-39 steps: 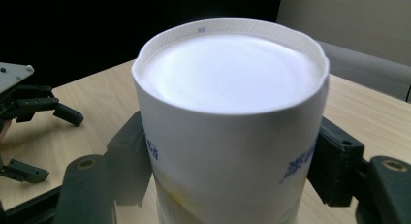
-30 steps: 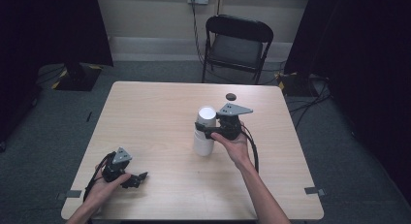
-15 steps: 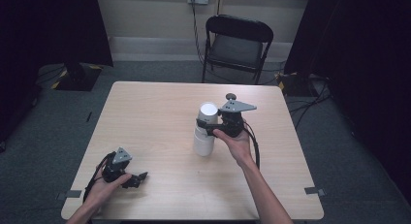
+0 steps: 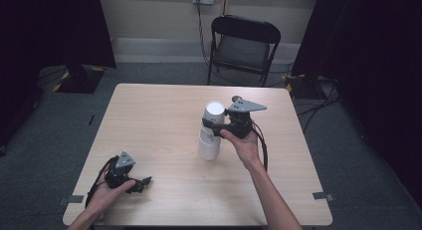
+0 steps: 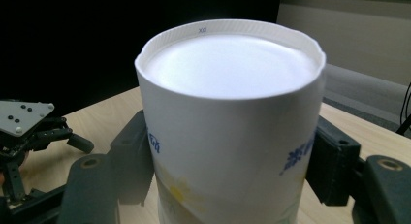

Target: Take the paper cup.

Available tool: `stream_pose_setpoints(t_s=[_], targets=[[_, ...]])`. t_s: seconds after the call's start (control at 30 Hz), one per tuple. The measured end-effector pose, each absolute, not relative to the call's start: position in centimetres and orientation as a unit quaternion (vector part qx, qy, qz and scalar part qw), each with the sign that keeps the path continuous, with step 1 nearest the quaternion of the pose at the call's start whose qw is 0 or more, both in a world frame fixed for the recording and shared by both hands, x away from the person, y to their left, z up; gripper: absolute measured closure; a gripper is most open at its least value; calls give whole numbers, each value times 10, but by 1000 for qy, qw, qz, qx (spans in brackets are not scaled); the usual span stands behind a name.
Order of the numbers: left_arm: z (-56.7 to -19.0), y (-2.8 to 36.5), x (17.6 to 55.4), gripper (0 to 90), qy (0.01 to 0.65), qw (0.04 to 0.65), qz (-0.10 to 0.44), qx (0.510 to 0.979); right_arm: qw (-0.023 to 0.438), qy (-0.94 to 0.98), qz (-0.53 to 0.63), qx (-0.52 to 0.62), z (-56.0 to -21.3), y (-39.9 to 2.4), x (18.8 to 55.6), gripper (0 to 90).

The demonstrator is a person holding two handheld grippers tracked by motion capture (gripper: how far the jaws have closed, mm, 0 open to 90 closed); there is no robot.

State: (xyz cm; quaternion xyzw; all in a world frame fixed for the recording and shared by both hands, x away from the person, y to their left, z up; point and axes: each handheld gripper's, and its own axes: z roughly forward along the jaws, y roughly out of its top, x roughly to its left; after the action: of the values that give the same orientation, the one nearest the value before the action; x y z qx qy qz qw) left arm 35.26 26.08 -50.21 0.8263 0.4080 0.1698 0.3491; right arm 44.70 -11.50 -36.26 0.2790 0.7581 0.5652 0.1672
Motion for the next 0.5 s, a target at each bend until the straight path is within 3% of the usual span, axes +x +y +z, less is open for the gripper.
stream_pose_setpoints(t_s=[0.5], targets=[[-502,260,352,0,412,348,172,825,186,746,576,279,-340,-120,441,306]])
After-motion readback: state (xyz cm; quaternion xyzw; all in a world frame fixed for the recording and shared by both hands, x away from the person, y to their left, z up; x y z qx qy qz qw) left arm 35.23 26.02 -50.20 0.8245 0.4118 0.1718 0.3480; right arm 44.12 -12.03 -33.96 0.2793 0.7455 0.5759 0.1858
